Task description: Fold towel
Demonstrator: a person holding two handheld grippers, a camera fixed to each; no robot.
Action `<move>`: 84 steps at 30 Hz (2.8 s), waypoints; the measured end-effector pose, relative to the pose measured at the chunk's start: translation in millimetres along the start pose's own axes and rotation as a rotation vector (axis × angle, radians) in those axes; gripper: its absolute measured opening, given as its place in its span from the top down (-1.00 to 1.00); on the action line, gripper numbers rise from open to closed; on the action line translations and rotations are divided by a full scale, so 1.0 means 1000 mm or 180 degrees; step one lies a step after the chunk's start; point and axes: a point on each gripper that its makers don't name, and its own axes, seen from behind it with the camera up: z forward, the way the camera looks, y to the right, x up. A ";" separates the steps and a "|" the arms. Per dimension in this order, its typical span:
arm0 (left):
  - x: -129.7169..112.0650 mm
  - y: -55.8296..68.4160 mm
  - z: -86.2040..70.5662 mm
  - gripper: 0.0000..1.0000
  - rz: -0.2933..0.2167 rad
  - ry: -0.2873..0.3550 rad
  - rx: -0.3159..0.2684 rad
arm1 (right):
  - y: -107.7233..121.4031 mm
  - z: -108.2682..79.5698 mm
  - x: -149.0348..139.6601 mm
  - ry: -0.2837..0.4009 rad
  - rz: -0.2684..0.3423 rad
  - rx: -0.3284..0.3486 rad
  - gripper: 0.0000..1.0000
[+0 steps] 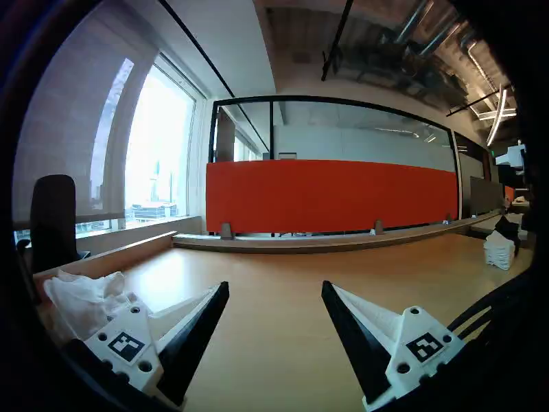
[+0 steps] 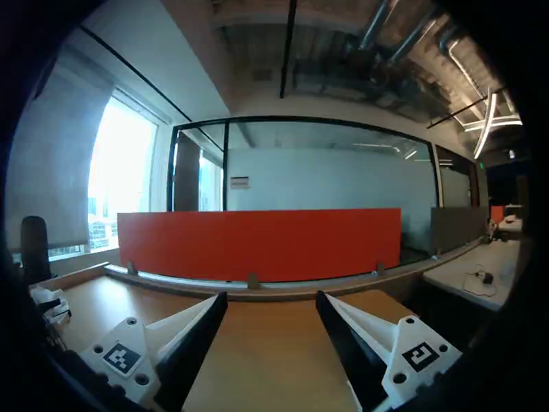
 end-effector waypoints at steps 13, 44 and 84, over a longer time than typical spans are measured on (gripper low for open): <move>-0.001 0.001 0.000 -1.00 -0.0002 0.0002 0.0001 | 0.033 -0.005 -0.044 0.0095 0.0184 -0.0077 -0.99; -0.002 0.003 0.001 -1.00 -0.0001 0.0003 0.0000 | 0.036 0.002 -0.141 -0.0055 0.0221 -0.0143 -0.99; -0.003 0.003 0.000 -1.00 -0.0002 0.0004 0.0001 | 0.008 -0.003 -0.154 -0.0074 -0.0034 0.0017 -1.00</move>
